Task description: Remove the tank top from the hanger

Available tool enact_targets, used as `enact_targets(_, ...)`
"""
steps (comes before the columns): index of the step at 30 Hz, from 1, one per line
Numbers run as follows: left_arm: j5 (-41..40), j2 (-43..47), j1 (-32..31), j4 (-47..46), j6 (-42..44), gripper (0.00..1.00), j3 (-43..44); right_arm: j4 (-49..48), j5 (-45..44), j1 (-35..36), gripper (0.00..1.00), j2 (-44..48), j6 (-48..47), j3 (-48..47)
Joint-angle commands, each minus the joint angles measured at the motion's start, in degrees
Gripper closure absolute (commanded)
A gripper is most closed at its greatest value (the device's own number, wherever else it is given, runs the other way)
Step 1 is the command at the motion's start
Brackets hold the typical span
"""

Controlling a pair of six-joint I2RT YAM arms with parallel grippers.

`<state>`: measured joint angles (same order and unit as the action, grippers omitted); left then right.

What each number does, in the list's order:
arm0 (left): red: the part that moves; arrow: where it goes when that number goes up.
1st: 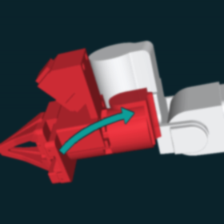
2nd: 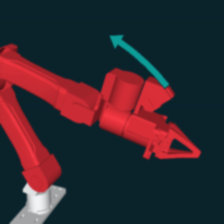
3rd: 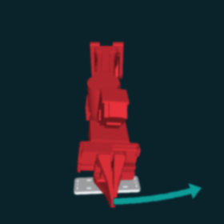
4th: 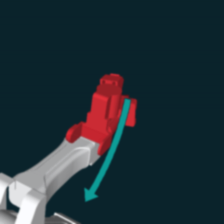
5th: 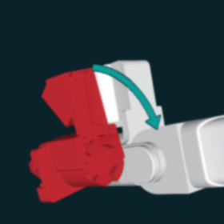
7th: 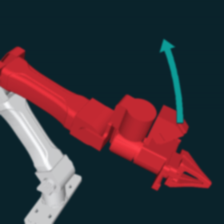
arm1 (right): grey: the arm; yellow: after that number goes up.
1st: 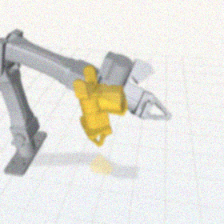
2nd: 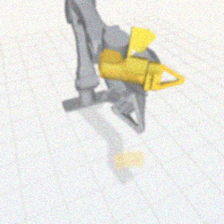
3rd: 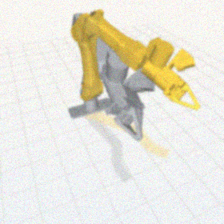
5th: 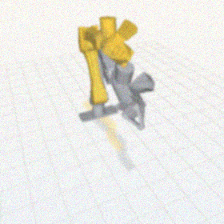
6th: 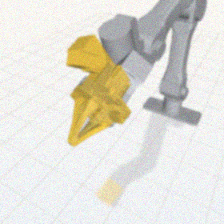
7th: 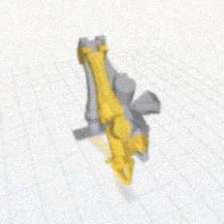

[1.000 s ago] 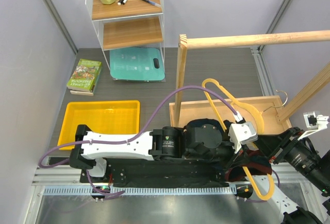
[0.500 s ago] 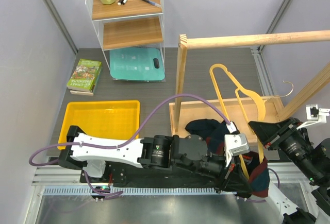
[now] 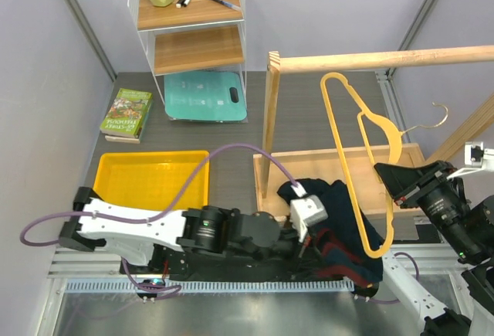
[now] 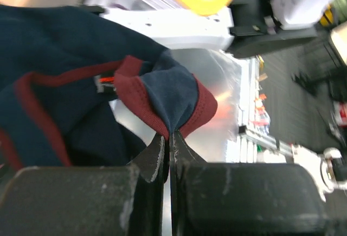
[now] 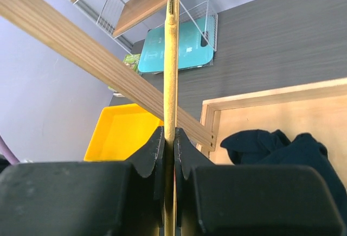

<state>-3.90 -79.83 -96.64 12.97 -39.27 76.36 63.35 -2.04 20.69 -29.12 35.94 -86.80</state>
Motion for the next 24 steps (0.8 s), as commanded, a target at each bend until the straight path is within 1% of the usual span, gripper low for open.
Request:
enact_targets(1,-15.9,10.5,0.1,5.6,-2.1,1.00,-2.1,-3.7,6.4,0.2,0.99,-5.3,-8.1,-4.3)
enact_targets(3,-17.2,12.5,0.7,6.4,-2.5,1.00,-4.1,-3.8,7.0,0.3,0.99,-6.7,-10.4,-5.5)
enact_targets(4,-18.0,13.9,0.8,6.5,-2.8,1.00,-4.6,-3.9,7.1,0.3,0.99,-7.2,-13.1,-5.8)
enact_targets(8,-19.7,16.1,1.0,8.5,-3.7,1.00,-6.4,-4.9,4.6,0.3,0.99,-10.0,-16.4,-8.0)
enact_targets(12,-20.1,18.0,1.0,10.3,-5.3,1.00,-7.9,-6.4,4.8,0.3,0.99,-14.2,-16.9,-11.6)
enact_targets(16,-20.1,20.0,1.0,9.7,-7.0,1.00,-11.0,-7.6,5.0,0.3,0.99,-16.6,-16.9,-14.9)
enact_targets(24,-21.0,22.2,1.0,10.7,-7.6,1.00,-11.9,-9.5,2.8,0.3,0.99,-19.6,-15.6,-13.1)
